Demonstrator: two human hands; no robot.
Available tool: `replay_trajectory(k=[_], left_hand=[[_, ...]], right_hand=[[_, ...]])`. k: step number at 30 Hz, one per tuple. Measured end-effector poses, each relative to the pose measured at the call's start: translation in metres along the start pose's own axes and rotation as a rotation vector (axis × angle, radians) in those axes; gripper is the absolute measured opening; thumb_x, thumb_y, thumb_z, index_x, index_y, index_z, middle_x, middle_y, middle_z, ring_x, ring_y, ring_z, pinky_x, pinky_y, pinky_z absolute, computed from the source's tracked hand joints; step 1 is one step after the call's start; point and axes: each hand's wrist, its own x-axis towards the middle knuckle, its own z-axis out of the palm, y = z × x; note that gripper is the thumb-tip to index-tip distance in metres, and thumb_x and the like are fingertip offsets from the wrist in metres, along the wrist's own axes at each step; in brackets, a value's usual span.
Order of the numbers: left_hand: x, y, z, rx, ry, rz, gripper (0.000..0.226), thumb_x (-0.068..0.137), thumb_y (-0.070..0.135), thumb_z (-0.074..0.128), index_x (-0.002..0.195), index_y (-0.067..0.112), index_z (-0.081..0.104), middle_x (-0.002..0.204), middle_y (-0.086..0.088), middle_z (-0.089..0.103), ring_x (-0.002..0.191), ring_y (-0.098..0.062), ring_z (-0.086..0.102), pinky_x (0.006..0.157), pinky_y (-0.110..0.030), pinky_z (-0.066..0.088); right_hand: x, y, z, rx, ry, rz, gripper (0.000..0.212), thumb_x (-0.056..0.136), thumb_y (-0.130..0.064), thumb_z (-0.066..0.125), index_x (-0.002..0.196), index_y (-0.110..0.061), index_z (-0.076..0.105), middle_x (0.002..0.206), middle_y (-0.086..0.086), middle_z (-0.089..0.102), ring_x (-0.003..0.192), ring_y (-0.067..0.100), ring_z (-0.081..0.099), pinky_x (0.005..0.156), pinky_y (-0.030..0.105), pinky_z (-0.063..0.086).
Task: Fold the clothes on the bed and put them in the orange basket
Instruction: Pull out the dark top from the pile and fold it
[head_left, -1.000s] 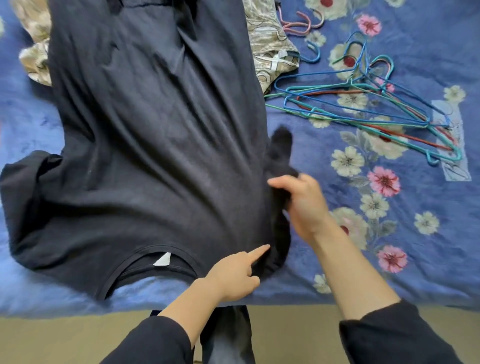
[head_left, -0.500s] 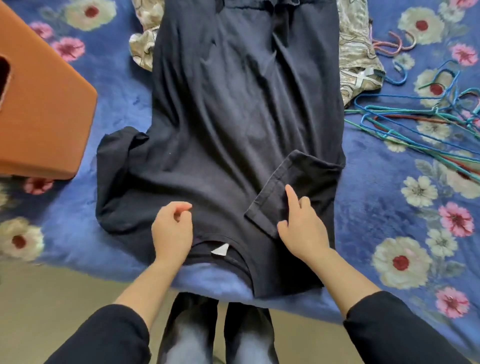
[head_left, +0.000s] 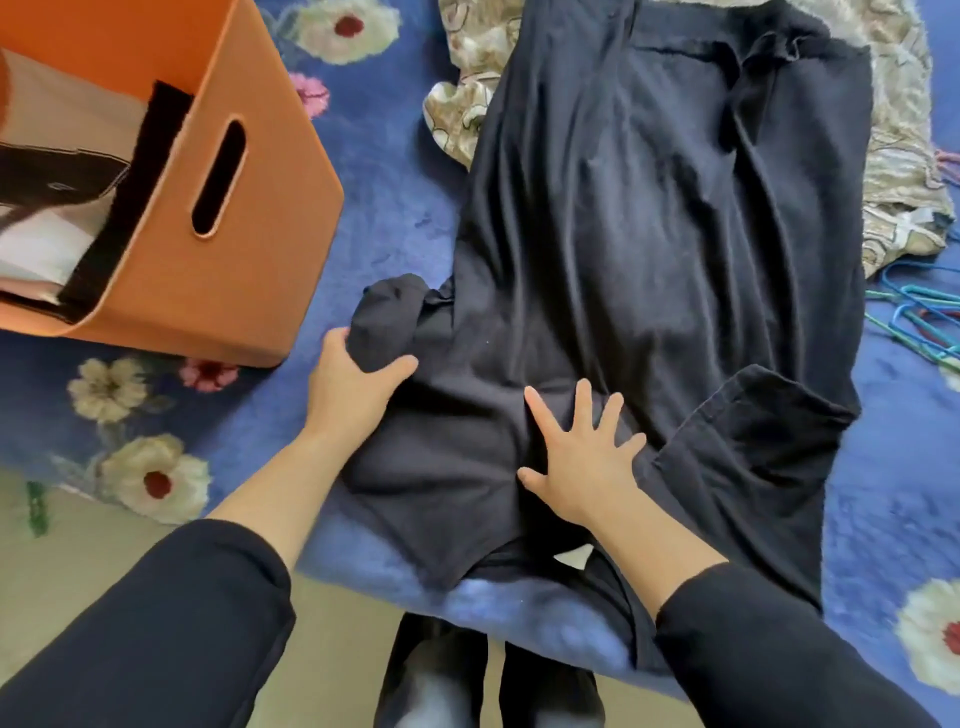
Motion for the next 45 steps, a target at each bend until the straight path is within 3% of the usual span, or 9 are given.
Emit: replay_trajectory(k=[9, 13, 17, 24, 27, 30, 35, 41, 45], left_hand=[[-0.004, -0.016, -0.031, -0.835, 0.351, -0.687, 0.045, 0.095, 0.052, 0.050, 0.123, 0.017, 0.058, 0.118, 0.001, 0.062, 0.103, -0.020, 0.061, 0.093, -0.038, 0.052], [-0.014, 0.005, -0.049, -1.193, -0.087, -0.455, 0.035, 0.097, 0.027, 0.050, 0.085, 0.012, 0.079, 0.103, -0.007, 0.074, 0.094, -0.019, 0.071, 0.080, -0.031, 0.057], [-0.017, 0.018, -0.056, -1.264, -0.007, -0.228, 0.030, 0.086, -0.002, 0.049, 0.110, 0.000, 0.066, 0.109, -0.012, 0.070, 0.102, -0.024, 0.068, 0.089, -0.032, 0.054], [-0.037, 0.016, -0.050, -0.592, 0.445, 0.225, 0.020, 0.071, 0.001, 0.058, 0.055, 0.012, 0.059, 0.056, 0.022, 0.054, 0.061, 0.007, 0.046, 0.062, -0.012, 0.038], [-0.046, 0.025, -0.047, -0.192, 0.433, 0.612, 0.015, 0.072, -0.001, 0.058, 0.060, 0.007, 0.056, 0.088, 0.000, 0.065, 0.075, -0.003, 0.055, 0.072, -0.013, 0.040], [-0.043, 0.030, -0.026, -0.006, 0.123, 0.974, 0.022, 0.075, 0.001, 0.057, 0.054, 0.000, 0.053, 0.144, -0.007, 0.043, 0.121, -0.027, 0.054, 0.098, -0.041, 0.045], [-0.035, -0.020, 0.014, 0.869, -0.638, 1.156, 0.031, 0.066, 0.025, 0.066, 0.096, 0.020, 0.062, 0.156, -0.007, 0.028, 0.147, -0.027, 0.017, 0.112, -0.053, 0.028], [-0.059, -0.053, -0.002, 0.685, -0.171, 0.648, 0.090, 0.060, 0.025, 0.078, 0.139, 0.024, 0.035, 0.138, -0.008, 0.035, 0.123, -0.030, 0.037, 0.097, -0.051, 0.038], [-0.059, -0.055, -0.009, 0.457, -0.308, 0.330, 0.077, 0.077, 0.012, 0.063, 0.142, 0.036, 0.030, 0.133, 0.001, 0.050, 0.115, -0.029, 0.052, 0.092, -0.042, 0.044]], right_hand=[[0.005, -0.008, -0.019, -0.101, -0.138, 0.054, 0.095, 0.088, -0.061, 0.053, 0.148, -0.043, -0.018, 0.157, 0.014, -0.020, 0.141, 0.050, -0.009, 0.103, 0.068, 0.027], [0.004, -0.010, -0.021, -0.107, -0.165, 0.059, 0.094, 0.089, -0.061, 0.051, 0.147, -0.043, -0.021, 0.157, 0.014, -0.022, 0.141, 0.050, -0.011, 0.105, 0.067, 0.026], [0.003, -0.011, -0.025, -0.091, -0.185, 0.062, 0.094, 0.088, -0.061, 0.051, 0.147, -0.044, -0.021, 0.157, 0.013, -0.023, 0.141, 0.049, -0.012, 0.106, 0.067, 0.025], [0.004, -0.010, -0.023, -0.084, -0.188, 0.050, 0.094, 0.089, -0.061, 0.049, 0.146, -0.044, -0.024, 0.156, 0.013, -0.025, 0.141, 0.050, -0.015, 0.107, 0.068, 0.022], [0.005, -0.009, -0.021, -0.070, -0.188, 0.041, 0.094, 0.089, -0.061, 0.050, 0.146, -0.044, -0.023, 0.156, 0.013, -0.026, 0.141, 0.050, -0.016, 0.107, 0.068, 0.021], [0.004, -0.007, -0.021, -0.037, -0.186, 0.028, 0.093, 0.089, -0.060, 0.051, 0.147, -0.044, -0.021, 0.157, 0.012, -0.026, 0.141, 0.049, -0.017, 0.107, 0.068, 0.020], [-0.005, -0.002, -0.017, 0.032, -0.150, 0.033, 0.086, 0.088, -0.058, 0.051, 0.151, -0.039, -0.004, 0.158, 0.007, -0.024, 0.143, 0.043, -0.018, 0.111, 0.064, 0.015], [0.004, -0.009, -0.037, 0.669, 0.235, 0.177, 0.035, 0.081, -0.037, 0.049, 0.110, -0.026, 0.065, 0.120, 0.001, 0.053, 0.116, 0.025, 0.041, 0.095, 0.040, 0.033], [0.013, -0.034, -0.046, 1.102, 0.075, 0.215, 0.034, 0.071, -0.037, 0.066, 0.077, -0.004, 0.060, 0.073, 0.002, 0.053, 0.071, 0.019, 0.051, 0.066, 0.038, 0.048]])
